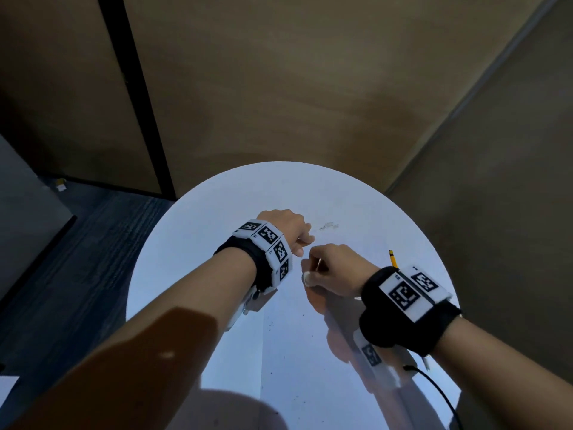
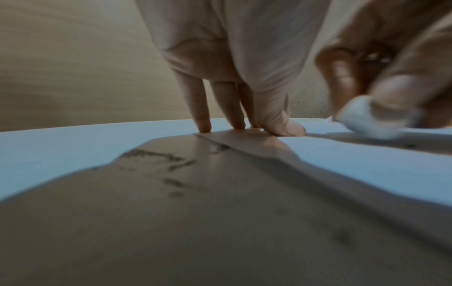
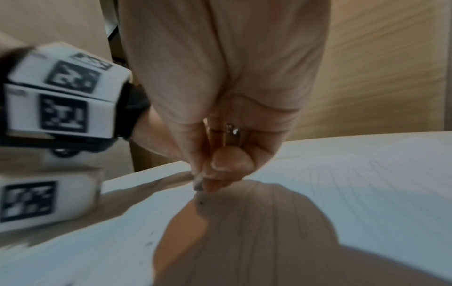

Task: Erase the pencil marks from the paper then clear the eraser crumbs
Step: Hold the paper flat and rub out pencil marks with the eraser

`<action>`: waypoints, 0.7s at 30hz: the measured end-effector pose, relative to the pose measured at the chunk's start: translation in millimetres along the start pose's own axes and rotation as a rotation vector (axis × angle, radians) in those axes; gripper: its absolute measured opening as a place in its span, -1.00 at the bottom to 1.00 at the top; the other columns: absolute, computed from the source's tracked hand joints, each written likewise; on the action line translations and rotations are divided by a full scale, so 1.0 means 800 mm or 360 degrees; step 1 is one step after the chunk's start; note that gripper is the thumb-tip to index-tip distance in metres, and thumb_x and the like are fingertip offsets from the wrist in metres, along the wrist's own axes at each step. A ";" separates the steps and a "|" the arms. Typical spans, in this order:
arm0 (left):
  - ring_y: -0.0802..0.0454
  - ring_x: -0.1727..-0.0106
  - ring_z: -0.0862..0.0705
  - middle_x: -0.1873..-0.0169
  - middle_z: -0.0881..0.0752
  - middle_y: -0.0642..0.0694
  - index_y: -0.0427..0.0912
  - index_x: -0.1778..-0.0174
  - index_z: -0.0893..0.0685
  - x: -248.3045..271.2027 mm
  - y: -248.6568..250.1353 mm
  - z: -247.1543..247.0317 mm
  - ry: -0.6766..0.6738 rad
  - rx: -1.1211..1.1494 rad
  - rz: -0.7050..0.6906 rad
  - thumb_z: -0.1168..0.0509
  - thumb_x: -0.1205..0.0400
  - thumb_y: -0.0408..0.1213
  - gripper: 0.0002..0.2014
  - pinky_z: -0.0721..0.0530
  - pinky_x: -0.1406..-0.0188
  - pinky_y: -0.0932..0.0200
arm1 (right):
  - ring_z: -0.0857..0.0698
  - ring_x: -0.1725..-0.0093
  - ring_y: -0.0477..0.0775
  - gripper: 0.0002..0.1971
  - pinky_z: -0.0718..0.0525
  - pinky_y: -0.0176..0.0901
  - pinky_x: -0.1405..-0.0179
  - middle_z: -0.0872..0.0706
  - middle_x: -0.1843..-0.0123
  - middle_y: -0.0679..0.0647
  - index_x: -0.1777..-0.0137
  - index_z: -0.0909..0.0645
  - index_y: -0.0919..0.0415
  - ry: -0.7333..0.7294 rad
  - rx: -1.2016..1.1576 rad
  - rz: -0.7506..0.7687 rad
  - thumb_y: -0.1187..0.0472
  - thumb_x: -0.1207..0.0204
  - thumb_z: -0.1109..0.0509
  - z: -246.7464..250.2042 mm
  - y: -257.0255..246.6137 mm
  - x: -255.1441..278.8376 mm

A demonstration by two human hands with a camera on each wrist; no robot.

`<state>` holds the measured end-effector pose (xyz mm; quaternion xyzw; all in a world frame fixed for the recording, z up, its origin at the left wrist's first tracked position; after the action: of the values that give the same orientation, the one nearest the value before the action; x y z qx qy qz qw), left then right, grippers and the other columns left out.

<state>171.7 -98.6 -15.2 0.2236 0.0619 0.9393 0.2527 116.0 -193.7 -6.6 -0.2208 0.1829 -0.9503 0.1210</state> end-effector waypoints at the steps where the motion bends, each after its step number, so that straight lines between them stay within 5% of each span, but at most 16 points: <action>1: -0.08 -0.17 -0.59 -0.28 -0.64 0.05 0.09 -0.32 -0.66 0.001 0.000 0.000 0.0028 -0.0012 0.0006 -0.26 -0.69 -0.18 -0.71 -0.47 0.02 0.18 | -0.47 0.17 -0.02 -0.83 -0.39 -0.54 0.44 -0.53 0.23 -0.05 0.23 -0.44 0.06 0.0064 -0.0039 -0.0007 0.24 -0.57 -0.31 0.005 -0.003 -0.004; 3: -0.04 0.02 -0.55 -0.09 -0.68 0.03 0.10 -0.24 -0.71 0.002 0.000 -0.001 0.0077 -0.0002 0.0026 -0.27 -0.68 -0.18 -0.75 -0.43 0.09 0.19 | -0.53 0.08 0.08 -0.89 -0.40 -0.42 0.38 -0.61 0.11 0.08 0.11 -0.51 0.04 0.0184 -0.0111 -0.0021 0.28 -0.57 -0.28 0.006 -0.007 -0.006; 5: -0.06 -0.10 -0.61 -0.16 -0.69 0.02 0.09 -0.28 -0.69 -0.001 -0.003 -0.002 0.0047 0.0034 0.0036 -0.27 -0.68 -0.18 -0.73 -0.51 0.03 0.16 | -0.57 0.01 0.14 -0.91 -0.36 -0.35 0.38 -0.64 0.12 0.07 -0.03 -0.52 0.09 0.0165 -0.0038 -0.0017 0.27 -0.60 -0.25 -0.005 -0.006 0.000; 6: -0.07 -0.21 -0.61 -0.24 -0.67 0.02 0.07 -0.31 -0.67 -0.002 -0.004 -0.002 0.0023 0.0052 0.0037 -0.26 -0.69 -0.16 -0.72 -0.54 -0.04 0.14 | -0.55 0.04 0.12 -0.97 -0.36 -0.40 0.41 -0.58 0.19 0.00 0.06 -0.48 0.10 0.0081 0.0001 -0.0010 0.24 -0.61 -0.24 -0.010 -0.007 0.005; 9: -0.08 -0.31 -0.58 -0.35 -0.61 0.05 0.04 -0.35 -0.64 -0.002 -0.002 0.001 -0.0036 0.0043 0.0022 -0.23 -0.71 -0.16 -0.71 -0.52 -0.06 0.15 | -0.45 0.14 -0.01 -0.74 -0.35 -0.51 0.48 -0.44 0.32 -0.14 0.32 -0.36 0.03 -0.0111 0.0098 -0.0019 0.20 -0.58 -0.30 -0.009 -0.008 0.008; 13: -0.13 0.07 -0.58 0.14 -0.65 -0.07 -0.02 -0.16 -0.74 0.003 0.001 0.000 0.0069 0.0015 0.0074 -0.13 -0.74 -0.14 -0.73 -0.41 0.15 0.18 | -0.56 0.04 0.08 -0.93 -0.31 -0.30 0.39 -0.64 0.05 0.12 0.01 -0.50 0.09 0.0166 -0.0072 -0.0050 0.27 -0.58 -0.29 0.003 -0.010 -0.009; 15: -0.15 -0.07 -0.64 -0.05 -0.71 -0.08 0.00 -0.20 -0.73 0.003 0.000 0.000 0.0061 0.0025 0.0060 -0.15 -0.74 -0.14 -0.74 -0.48 0.10 0.15 | -0.59 0.01 0.16 -0.89 -0.28 -0.26 0.37 -0.66 0.01 0.16 -0.08 -0.50 0.13 0.0216 -0.0021 -0.0018 0.27 -0.60 -0.24 -0.004 -0.012 -0.005; 17: -0.09 -0.31 -0.59 -0.36 -0.61 0.03 0.03 -0.32 -0.66 0.003 -0.001 0.000 0.0008 0.0052 0.0035 -0.21 -0.72 -0.14 -0.72 -0.54 -0.09 0.12 | -0.52 0.15 0.04 -0.98 -0.35 -0.37 0.41 -0.60 0.13 0.03 0.05 -0.48 0.14 0.0063 0.0032 0.0015 0.23 -0.61 -0.24 -0.014 -0.011 0.006; 19: -0.07 -0.37 -0.55 -0.42 -0.56 0.07 0.04 -0.40 -0.60 0.003 -0.002 0.001 -0.0027 0.0090 0.0036 -0.22 -0.71 -0.11 -0.67 -0.52 -0.17 0.11 | -0.46 0.31 -0.14 -0.80 -0.38 -0.51 0.45 -0.51 0.28 -0.12 0.27 -0.42 0.08 -0.0100 -0.0016 -0.0042 0.20 -0.57 -0.32 -0.014 -0.002 0.011; 21: -0.09 -0.37 -0.55 -0.40 -0.58 0.05 0.04 -0.42 -0.58 0.003 -0.001 0.001 -0.0032 0.0100 0.0023 -0.21 -0.72 -0.09 -0.66 -0.52 -0.18 0.10 | -0.51 0.35 -0.20 -0.83 -0.46 -0.49 0.34 -0.57 0.33 -0.12 0.29 -0.49 0.08 -0.0041 -0.0285 -0.0155 0.20 -0.51 -0.38 -0.007 0.013 0.008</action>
<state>170.3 -96.7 -13.3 0.2413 0.0872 0.9364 0.2394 108.9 -203.6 -13.2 -0.2517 0.2545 -0.9320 0.0568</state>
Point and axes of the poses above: each hand's wrist, its own x-axis away from the middle knuckle, its own z-axis out of the back of the hand, y = z × x, the point moved 4 cm from there along -x, towards the middle knuckle
